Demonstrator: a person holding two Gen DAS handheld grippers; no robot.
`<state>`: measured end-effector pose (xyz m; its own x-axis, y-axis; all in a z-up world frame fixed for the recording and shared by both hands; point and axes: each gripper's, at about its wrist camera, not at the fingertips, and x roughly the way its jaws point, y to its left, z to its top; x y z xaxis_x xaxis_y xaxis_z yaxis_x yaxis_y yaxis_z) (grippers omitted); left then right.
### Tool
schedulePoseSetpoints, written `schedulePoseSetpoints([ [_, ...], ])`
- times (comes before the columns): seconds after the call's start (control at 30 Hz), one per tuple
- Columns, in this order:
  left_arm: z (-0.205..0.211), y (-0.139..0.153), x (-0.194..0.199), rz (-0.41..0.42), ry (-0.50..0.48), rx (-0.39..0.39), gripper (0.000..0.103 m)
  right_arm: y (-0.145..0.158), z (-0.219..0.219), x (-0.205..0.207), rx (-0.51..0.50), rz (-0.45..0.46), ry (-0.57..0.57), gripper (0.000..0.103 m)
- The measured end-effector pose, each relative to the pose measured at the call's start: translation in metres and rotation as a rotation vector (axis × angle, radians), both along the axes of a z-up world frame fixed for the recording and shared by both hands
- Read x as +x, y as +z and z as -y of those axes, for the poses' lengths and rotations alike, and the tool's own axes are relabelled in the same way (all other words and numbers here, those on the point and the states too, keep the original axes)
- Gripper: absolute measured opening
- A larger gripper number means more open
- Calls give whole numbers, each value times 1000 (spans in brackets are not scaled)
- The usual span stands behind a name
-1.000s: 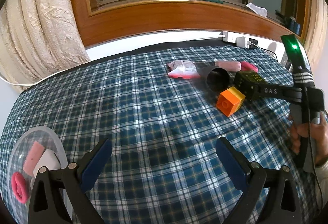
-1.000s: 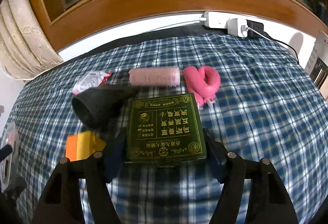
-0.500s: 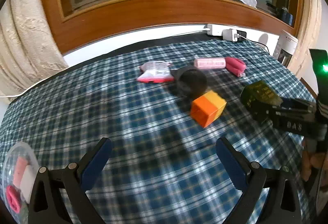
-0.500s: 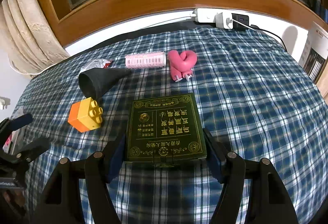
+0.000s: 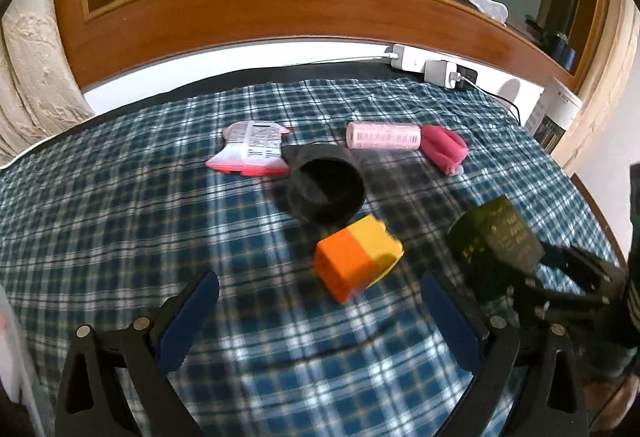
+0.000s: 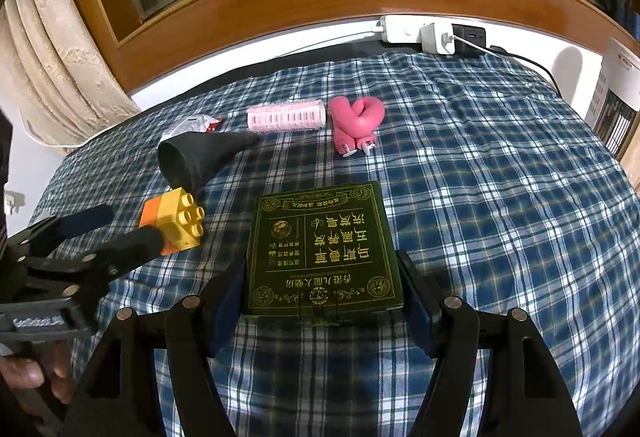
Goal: Organize objects
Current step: 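Grasp the green printed box with the right tool while the left tool grasps the orange block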
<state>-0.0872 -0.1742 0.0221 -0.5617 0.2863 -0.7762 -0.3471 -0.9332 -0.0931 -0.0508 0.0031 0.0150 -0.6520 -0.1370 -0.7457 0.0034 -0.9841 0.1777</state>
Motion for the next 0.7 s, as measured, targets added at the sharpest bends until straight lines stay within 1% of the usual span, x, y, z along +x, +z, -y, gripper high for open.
schedulePoseSetpoints([
  [0.17,-12,-3,-7,-12,-13,6,102,0,-6,0,-11,-2,-22,71],
  [0.3,-11,-6,-15,-12,9,-3,101,0,-3,0,5,1,-17,71],
  [0.57,-14,-18,-18,-4,-2,-25,90,0,-3,0,6,1,-16,71],
  [0.63,-15,-22,-20,5,-8,-28,84,0,-3,-1,7,2,-16,71],
  [0.7,-16,-23,-19,-4,-9,-40,83,0,-3,-1,10,3,-16,71],
])
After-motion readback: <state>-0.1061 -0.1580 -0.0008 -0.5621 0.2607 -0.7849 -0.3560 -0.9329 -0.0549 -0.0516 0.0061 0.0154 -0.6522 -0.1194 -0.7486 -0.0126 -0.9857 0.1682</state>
